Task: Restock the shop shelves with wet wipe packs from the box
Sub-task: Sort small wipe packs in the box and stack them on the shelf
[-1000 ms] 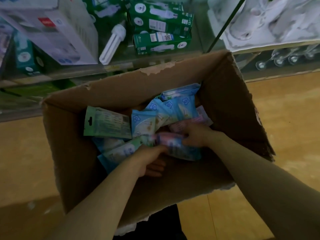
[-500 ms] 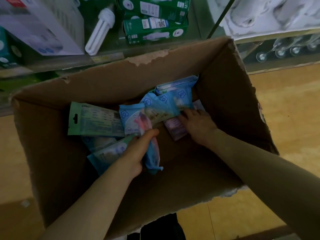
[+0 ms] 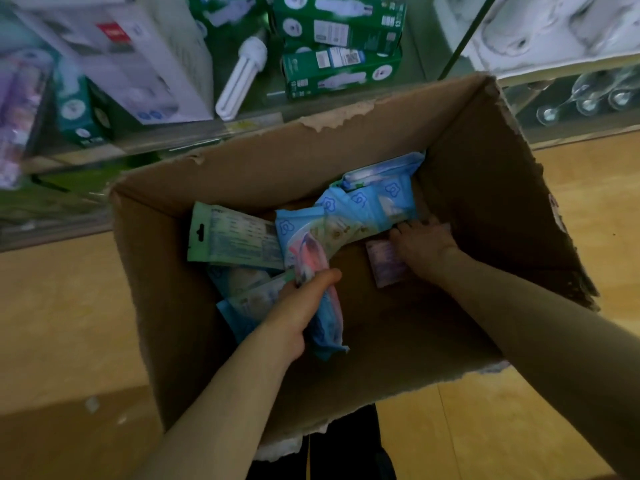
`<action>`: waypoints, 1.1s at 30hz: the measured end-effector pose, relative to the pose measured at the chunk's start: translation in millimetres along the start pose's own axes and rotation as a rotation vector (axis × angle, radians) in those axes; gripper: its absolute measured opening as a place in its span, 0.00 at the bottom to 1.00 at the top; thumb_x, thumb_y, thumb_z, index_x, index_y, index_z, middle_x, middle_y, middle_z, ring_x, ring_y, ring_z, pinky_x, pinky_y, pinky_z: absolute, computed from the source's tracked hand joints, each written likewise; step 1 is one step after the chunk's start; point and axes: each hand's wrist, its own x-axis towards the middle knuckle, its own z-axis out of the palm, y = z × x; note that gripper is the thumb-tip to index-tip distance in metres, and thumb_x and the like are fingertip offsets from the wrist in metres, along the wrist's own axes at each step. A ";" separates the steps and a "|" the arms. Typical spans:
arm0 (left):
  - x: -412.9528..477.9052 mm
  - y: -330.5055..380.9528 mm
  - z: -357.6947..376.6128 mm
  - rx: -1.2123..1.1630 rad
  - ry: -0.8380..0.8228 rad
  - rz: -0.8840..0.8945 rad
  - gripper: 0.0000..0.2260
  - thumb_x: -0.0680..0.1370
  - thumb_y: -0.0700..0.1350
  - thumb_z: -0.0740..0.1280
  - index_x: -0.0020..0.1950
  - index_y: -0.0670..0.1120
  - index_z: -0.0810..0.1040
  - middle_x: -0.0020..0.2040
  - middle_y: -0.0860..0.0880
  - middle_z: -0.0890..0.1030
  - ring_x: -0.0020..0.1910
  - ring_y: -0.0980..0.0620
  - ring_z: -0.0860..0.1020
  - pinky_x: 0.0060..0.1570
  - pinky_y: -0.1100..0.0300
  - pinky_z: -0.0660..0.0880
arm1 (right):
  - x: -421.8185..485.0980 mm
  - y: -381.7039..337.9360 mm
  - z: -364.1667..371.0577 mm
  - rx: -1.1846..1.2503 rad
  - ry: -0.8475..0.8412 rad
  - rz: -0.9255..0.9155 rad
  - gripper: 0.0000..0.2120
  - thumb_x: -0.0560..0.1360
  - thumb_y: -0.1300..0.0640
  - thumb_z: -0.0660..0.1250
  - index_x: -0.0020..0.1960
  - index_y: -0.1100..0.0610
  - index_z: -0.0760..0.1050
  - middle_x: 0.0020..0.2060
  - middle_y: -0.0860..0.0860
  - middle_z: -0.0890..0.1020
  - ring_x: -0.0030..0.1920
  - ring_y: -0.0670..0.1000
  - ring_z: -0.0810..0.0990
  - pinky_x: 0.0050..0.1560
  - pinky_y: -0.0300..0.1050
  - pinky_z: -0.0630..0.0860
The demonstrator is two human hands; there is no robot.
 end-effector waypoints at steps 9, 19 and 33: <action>-43.4 15.1 -24.1 -0.029 0.005 0.132 0.18 0.70 0.48 0.74 0.58 0.49 0.76 0.55 0.43 0.79 0.53 0.45 0.78 0.47 0.53 0.75 | -37.9 -1.2 -41.2 0.346 -0.127 0.068 0.26 0.79 0.58 0.59 0.76 0.51 0.58 0.68 0.55 0.71 0.65 0.57 0.72 0.60 0.51 0.71; -24.0 -12.6 -41.6 -0.061 -0.020 0.004 0.22 0.71 0.51 0.73 0.62 0.46 0.75 0.51 0.43 0.78 0.49 0.46 0.77 0.48 0.55 0.72 | -22.1 -30.7 -11.0 0.131 -0.309 0.087 0.28 0.76 0.50 0.65 0.74 0.55 0.63 0.72 0.58 0.64 0.72 0.59 0.62 0.69 0.56 0.61; -128.0 47.3 -22.5 -0.070 -0.072 0.167 0.24 0.65 0.55 0.76 0.57 0.48 0.78 0.53 0.43 0.82 0.52 0.43 0.80 0.58 0.43 0.74 | -165.8 -28.2 -116.6 1.197 0.373 0.336 0.11 0.75 0.49 0.66 0.49 0.57 0.75 0.44 0.54 0.80 0.46 0.55 0.80 0.48 0.53 0.78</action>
